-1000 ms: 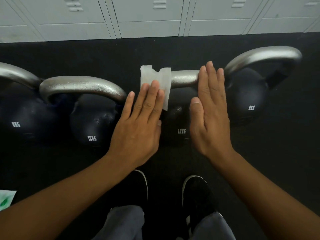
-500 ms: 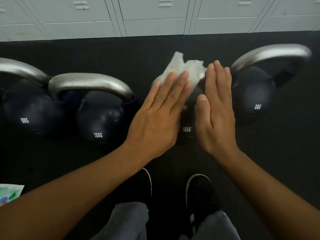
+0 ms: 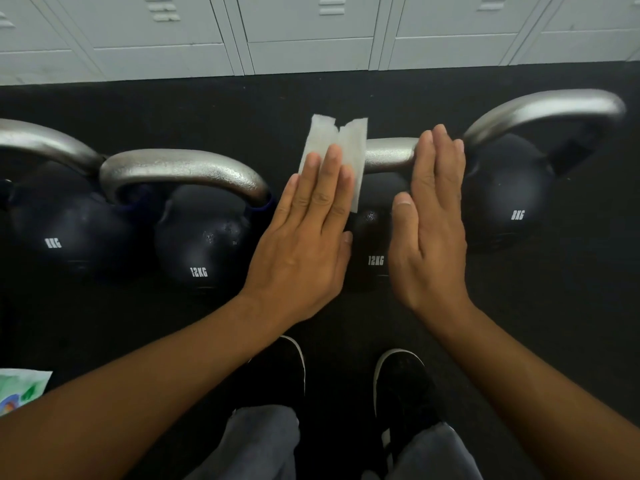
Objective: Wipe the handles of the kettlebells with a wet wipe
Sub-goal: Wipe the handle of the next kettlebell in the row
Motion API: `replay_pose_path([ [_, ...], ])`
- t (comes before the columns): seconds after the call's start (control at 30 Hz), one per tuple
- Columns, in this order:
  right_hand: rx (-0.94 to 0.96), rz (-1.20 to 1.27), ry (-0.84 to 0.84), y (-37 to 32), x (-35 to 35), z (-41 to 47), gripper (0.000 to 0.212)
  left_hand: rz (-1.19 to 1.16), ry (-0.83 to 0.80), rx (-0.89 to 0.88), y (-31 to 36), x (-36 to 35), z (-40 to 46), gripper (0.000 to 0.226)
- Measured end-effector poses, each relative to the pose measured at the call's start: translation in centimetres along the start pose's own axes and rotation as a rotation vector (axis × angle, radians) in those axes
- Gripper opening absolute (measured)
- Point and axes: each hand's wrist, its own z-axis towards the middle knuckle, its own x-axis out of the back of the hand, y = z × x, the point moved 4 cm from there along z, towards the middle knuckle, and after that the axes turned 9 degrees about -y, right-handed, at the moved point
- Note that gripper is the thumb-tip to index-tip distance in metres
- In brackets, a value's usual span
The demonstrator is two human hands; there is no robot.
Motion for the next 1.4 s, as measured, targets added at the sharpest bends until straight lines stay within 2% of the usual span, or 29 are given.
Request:
replay_pose_path([
  [0.3,0.004,-0.008,0.005,0.0,0.1,0.0,0.062,-0.022,0.0,0.059,-0.8,-3.2,-1.9,0.075],
  [0.6,-0.004,0.001,-0.001,0.0,0.0,-0.1,0.063,-0.006,-0.164,0.107,-1.9,-5.8,-3.8,0.08],
  [0.9,0.003,-0.002,-0.006,0.1,-0.2,0.0,0.063,-0.067,0.035,0.016,-1.1,-3.1,-1.4,0.073],
  [1.17,0.002,0.001,0.002,0.0,-0.2,0.0,0.063,-0.011,-0.122,0.058,-2.1,-6.4,-3.6,0.075],
  [1.4,-0.003,0.008,-0.004,0.0,-0.2,0.0,0.064,-0.109,0.012,0.013,-0.8,-3.1,-1.6,0.073],
])
